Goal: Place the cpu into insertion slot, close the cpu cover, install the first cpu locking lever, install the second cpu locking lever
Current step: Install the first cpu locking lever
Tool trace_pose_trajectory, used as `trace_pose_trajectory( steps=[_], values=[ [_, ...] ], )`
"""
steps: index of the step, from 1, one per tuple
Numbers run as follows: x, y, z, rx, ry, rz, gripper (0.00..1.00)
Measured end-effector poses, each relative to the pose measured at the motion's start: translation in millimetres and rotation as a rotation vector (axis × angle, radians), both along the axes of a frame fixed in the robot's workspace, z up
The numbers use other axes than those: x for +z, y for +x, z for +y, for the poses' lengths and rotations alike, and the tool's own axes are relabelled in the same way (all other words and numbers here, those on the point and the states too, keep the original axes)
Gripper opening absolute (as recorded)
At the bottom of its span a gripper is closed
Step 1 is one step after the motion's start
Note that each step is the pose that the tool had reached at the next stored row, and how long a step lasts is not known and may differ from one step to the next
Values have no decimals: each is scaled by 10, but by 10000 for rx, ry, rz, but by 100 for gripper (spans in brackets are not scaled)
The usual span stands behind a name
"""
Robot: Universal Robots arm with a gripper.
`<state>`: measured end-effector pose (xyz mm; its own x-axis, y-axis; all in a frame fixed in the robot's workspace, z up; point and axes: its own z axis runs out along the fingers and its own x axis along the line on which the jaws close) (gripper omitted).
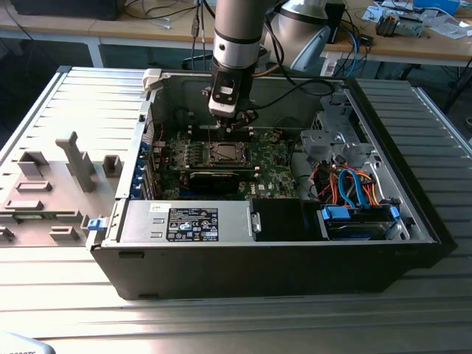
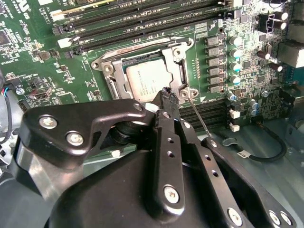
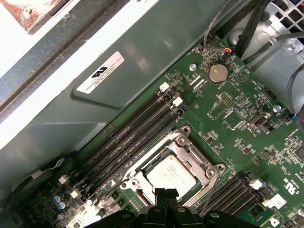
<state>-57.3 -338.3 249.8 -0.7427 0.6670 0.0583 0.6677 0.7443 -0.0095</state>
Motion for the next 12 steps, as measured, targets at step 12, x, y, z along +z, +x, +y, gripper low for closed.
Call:
trace_pose_trajectory(
  steps=[12],
  values=[
    [0, 0, 0, 276, 0, 0, 11]
  ],
)
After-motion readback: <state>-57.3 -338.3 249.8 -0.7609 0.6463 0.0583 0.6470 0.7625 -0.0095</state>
